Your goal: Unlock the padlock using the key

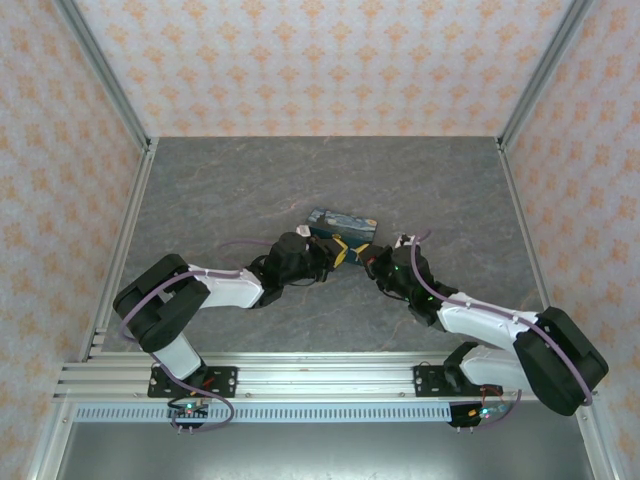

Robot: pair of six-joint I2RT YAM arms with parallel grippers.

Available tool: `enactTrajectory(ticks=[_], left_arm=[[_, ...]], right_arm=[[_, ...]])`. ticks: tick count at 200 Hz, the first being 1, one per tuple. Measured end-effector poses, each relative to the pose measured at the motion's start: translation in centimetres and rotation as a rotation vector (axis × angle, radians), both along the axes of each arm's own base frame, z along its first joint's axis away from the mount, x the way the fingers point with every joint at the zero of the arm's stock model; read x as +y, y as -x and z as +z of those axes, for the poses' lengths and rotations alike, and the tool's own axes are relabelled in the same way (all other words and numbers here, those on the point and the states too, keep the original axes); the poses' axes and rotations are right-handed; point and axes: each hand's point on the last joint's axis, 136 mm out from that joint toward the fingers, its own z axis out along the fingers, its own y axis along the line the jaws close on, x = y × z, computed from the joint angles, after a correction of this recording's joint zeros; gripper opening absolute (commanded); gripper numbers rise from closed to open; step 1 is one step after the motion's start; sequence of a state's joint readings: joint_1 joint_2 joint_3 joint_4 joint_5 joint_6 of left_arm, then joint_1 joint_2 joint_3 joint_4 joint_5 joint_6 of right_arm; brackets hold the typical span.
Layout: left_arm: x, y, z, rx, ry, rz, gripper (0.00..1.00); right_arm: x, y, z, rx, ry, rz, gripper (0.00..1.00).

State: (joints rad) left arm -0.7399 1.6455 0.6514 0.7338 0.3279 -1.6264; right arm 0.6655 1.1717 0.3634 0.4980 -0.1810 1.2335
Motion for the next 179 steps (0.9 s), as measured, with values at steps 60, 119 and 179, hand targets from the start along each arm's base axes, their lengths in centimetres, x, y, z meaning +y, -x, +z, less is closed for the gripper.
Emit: enactTrajectory(ticks=[60,119,179], left_arm=[[-0.01,-0.02,0.05,-0.001,0.002,0.0,0.0],[0.04,-0.07,0.07,0.002,0.006,0.007,0.0],[0.22,-0.15,-0.06,0.001,0.002,0.017,0.0]], right_arm=[[0.23,0.18,0.0,0.0,0.0,0.002,0.0],[0.42,-0.04,-0.79,0.02,0.016,-0.008,0.0],[0.61,-0.29,-0.89,0.023,0.015,-0.011,0.0]])
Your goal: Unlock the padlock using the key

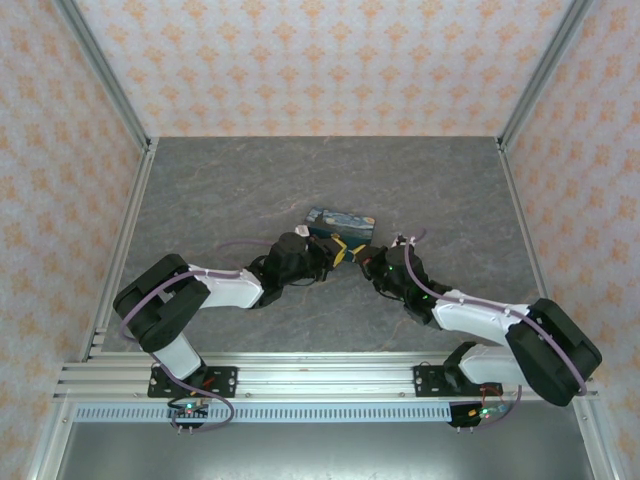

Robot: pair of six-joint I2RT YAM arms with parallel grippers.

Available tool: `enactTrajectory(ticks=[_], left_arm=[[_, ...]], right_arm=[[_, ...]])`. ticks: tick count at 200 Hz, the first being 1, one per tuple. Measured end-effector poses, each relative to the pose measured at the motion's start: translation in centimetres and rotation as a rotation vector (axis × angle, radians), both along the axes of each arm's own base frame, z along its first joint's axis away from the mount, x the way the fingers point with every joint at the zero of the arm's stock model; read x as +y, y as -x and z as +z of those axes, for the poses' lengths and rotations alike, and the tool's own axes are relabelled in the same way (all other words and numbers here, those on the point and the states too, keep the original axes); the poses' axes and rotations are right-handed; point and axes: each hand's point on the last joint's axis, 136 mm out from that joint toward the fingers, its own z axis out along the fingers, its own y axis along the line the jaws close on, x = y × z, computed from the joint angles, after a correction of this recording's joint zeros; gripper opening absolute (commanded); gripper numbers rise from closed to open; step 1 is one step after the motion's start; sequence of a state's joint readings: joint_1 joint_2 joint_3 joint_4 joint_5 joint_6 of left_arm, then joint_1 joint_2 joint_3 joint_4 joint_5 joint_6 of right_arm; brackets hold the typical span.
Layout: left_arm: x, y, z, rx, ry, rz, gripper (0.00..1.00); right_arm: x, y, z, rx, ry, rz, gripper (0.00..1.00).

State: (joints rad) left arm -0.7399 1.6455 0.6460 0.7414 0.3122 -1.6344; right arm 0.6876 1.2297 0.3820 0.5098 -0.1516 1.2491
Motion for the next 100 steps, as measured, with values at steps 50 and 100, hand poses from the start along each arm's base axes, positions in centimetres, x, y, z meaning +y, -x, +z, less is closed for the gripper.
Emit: enactTrajectory(ticks=[50,100], left_arm=[[0.03,-0.15,0.19,-0.008,0.004,0.007,0.0],[0.18,-0.32,0.2,-0.012,0.001,0.018,0.0]], right_arm=[[0.11,-0.35,0.31,-0.003,-0.005,-0.011,0.0],[0.31,-0.58,0.27,0.004,-0.009,-0.014,0.0]])
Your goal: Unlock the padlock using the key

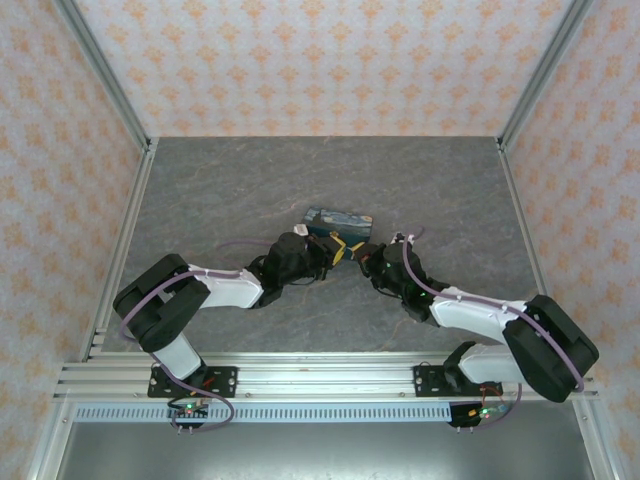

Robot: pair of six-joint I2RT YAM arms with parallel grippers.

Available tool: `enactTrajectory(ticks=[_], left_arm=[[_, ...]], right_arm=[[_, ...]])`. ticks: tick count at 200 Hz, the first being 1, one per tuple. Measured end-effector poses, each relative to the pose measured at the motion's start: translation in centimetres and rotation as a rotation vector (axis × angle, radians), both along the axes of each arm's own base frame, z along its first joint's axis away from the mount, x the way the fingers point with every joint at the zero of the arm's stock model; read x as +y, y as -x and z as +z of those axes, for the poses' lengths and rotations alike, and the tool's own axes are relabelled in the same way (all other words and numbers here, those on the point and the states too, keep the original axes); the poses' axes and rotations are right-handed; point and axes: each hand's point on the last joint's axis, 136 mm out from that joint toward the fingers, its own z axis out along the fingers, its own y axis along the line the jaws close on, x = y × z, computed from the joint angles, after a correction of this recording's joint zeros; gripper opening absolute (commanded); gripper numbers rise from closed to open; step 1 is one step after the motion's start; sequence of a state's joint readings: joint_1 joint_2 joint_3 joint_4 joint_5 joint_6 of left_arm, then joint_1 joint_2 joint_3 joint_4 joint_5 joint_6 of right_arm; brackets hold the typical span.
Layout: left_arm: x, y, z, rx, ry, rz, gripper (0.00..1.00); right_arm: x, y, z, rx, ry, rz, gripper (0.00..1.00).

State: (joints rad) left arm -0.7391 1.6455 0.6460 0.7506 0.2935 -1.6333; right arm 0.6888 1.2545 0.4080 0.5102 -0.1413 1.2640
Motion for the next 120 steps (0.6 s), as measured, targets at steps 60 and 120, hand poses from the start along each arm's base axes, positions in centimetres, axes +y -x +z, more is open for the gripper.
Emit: enactTrajectory(ticks=[60,120], left_arm=[[0.1,-0.14,0.04,-0.005,-0.002,0.01,0.0],[0.07,-0.31,-0.24,-0.009,-0.005,0.014,0.0]], right_arm=[[0.15,-0.18,0.17,0.005,-0.011,-0.005,0.0],[0.22,-0.25,-0.01,0.027,-0.031,-0.018,0.0]])
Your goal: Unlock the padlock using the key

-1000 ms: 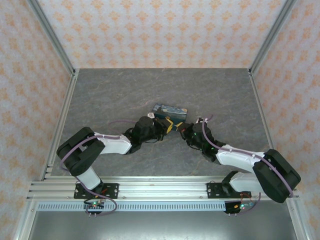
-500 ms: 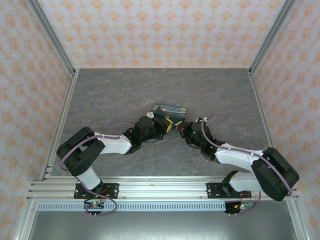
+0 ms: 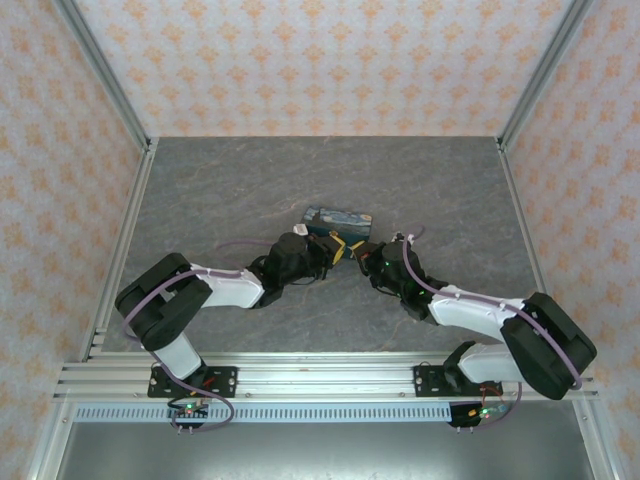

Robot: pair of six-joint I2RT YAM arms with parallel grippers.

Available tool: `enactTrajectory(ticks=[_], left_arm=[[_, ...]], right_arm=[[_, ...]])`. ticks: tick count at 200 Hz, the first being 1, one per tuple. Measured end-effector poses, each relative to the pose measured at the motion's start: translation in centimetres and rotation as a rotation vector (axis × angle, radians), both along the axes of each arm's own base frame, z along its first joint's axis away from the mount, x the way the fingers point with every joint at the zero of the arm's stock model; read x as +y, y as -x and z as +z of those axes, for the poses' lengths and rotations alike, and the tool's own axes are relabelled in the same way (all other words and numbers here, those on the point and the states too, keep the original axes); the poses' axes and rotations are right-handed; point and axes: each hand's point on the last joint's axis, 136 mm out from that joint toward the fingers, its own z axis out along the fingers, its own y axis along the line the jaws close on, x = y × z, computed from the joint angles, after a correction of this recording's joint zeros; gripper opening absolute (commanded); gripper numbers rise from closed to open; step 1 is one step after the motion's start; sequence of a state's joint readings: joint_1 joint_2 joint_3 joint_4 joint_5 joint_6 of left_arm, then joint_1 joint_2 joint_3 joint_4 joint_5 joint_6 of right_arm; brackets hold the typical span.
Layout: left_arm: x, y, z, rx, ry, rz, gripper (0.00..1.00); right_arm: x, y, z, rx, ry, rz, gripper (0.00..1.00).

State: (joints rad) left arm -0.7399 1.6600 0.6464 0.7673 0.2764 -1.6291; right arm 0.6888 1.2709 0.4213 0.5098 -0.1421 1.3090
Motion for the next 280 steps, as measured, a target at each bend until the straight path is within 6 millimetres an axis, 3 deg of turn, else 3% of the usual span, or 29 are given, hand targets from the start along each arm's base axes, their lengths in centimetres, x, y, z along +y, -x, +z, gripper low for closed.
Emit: enactTrajectory(ticks=[183,280], left_arm=[[-0.6,0.2,0.0,-0.011,-0.001,-0.012,0.0],[0.1,0.1,-0.5,-0.013,-0.009,0.015,0.0]], right_arm=[[-0.2,0.8,0.2,0.021,-0.031,-0.005,0.0],[0.1,-0.2,-0.7,-0.012,-0.051,0.004,0.0]])
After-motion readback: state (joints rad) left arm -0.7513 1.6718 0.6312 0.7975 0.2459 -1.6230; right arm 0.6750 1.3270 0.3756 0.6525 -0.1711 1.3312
